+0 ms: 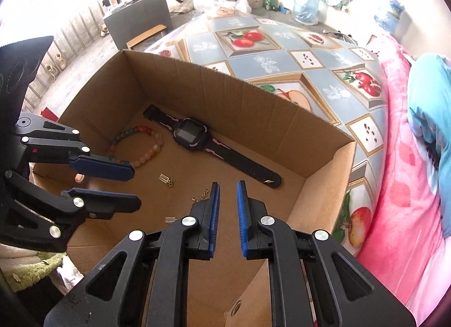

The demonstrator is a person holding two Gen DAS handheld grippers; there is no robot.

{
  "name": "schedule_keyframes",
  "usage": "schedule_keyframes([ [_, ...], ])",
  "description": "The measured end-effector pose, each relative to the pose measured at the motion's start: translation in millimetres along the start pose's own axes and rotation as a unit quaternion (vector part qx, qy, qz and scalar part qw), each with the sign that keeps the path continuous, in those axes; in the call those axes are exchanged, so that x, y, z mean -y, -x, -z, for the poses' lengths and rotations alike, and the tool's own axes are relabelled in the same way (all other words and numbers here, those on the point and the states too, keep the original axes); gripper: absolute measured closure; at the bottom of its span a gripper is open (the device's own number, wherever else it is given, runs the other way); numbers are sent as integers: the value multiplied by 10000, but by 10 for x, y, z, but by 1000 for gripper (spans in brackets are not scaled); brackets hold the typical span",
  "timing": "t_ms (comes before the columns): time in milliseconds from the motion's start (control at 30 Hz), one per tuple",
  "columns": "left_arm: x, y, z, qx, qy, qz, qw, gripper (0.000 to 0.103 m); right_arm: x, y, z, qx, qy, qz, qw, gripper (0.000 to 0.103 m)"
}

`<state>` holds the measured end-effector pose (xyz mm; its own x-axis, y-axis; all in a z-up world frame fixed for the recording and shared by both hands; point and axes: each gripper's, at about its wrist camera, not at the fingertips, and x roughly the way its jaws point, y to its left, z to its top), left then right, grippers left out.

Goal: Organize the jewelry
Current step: 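Withdraw both open grippers from the box back over the table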

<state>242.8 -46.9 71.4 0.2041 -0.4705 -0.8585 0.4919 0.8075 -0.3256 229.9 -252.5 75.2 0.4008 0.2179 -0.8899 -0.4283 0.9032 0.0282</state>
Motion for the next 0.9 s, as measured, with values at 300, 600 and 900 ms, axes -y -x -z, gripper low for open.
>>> schedule_keyframes([
  [300,-62,1184,689,1770,-252,-506,9826,65,-29,1006,405,1398,-608,-577,9866,90],
  [600,-566,1366,1753,2220,751,-1182,9649,56,-517,1260,1490,2171,-1130,-1580,9566,87],
  [900,-400,411,2126,1415,566,-1525,9765,56,-992,170,1778,1275,-1934,-1497,9612,85],
])
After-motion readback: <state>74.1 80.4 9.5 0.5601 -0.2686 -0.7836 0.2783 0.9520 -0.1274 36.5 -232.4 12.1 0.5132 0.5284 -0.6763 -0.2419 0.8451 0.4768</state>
